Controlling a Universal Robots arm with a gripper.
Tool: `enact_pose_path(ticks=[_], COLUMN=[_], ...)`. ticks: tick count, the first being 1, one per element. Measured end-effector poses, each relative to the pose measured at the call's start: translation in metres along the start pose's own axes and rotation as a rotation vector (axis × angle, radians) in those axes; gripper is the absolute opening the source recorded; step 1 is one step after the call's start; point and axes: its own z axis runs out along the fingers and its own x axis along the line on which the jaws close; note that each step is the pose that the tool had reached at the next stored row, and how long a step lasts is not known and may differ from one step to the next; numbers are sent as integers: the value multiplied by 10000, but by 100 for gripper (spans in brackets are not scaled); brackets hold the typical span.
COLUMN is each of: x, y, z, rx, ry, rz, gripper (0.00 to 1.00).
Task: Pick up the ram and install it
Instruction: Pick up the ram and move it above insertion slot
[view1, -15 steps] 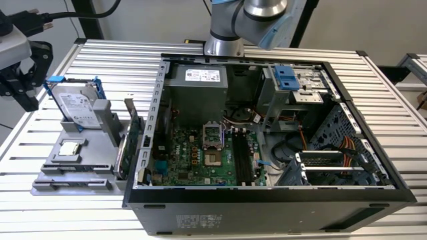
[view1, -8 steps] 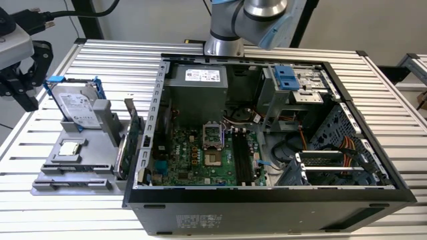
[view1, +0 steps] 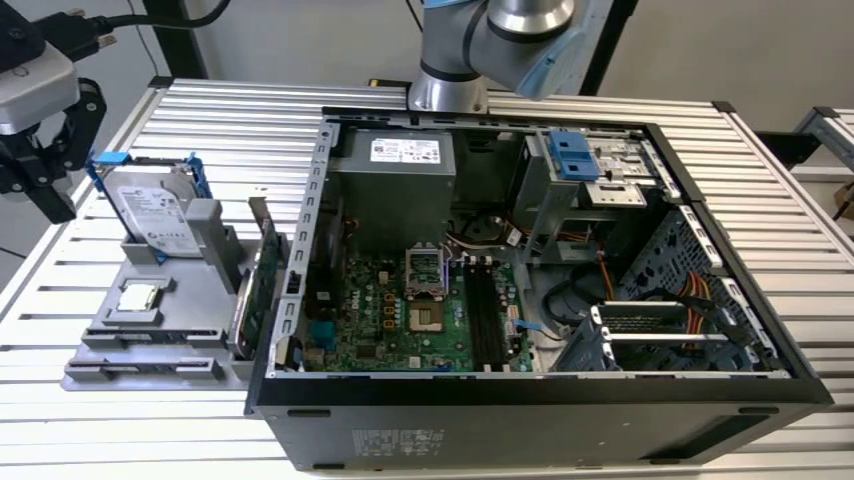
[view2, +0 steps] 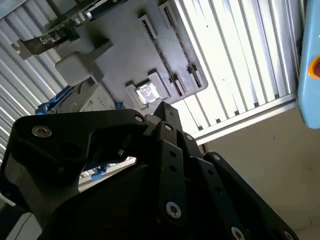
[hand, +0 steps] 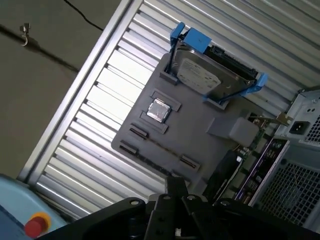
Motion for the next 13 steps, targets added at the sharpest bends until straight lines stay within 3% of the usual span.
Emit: enact_pose_path(ticks=[13], x=[3], y=[1], z=[0], rx=[-12], ry=[51], rz=[-1128], gripper=[0])
